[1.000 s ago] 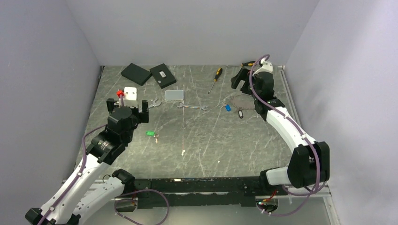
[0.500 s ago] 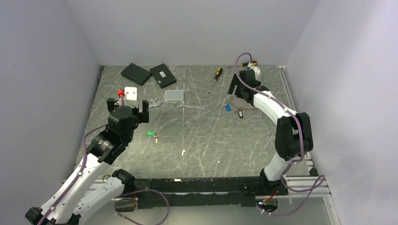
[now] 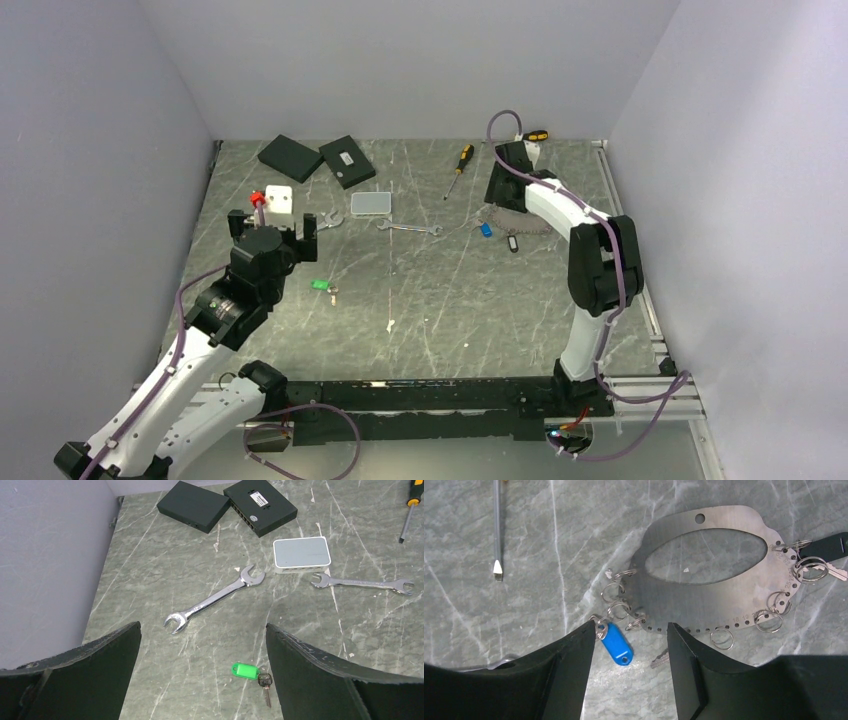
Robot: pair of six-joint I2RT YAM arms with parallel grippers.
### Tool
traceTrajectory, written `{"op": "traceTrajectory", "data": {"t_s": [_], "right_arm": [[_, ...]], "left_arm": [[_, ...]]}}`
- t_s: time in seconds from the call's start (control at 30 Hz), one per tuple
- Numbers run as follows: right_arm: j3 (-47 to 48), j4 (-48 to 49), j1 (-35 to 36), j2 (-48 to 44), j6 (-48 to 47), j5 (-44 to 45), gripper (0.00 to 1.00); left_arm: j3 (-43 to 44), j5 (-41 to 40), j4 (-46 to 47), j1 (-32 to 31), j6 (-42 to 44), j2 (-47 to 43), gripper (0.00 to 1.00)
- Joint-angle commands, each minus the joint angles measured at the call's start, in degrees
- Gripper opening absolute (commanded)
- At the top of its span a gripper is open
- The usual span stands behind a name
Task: Put the keys on the keyring
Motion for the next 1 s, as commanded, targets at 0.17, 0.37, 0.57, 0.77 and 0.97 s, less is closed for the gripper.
{"op": "traceTrajectory", "data": {"t_s": [0.17,0.37,0.57,0.77,0.97], "right_arm": [[3.63,-2.33,0.76,3.93,0.52,1.57,0.54],[5.07,-2.98,0.96,6.52,0.42,1.96,0.53],[6.01,-3.36,0.94,8.64,0.25,2.39,0.47],[6.04,-3.85,1.06,9.37,0.51,3.03,0.4],[4.93,-4.07,1.04,9.44,1.04,3.64,0.33]], "left_arm": [[1.51,0.16,1.84,0.63,0.21,0.17,0.99],[1.6,0.76,1.88,0.84,0.12,0.56,0.99],[1.52,0.91,1.94,0.88,0.03,0.47,0.99],[1.6,1.25,1.97,0.97,-0.05,0.61,0.99],[1.6,1.19,1.89,1.06,-0.14,0.56,0.99]]}}
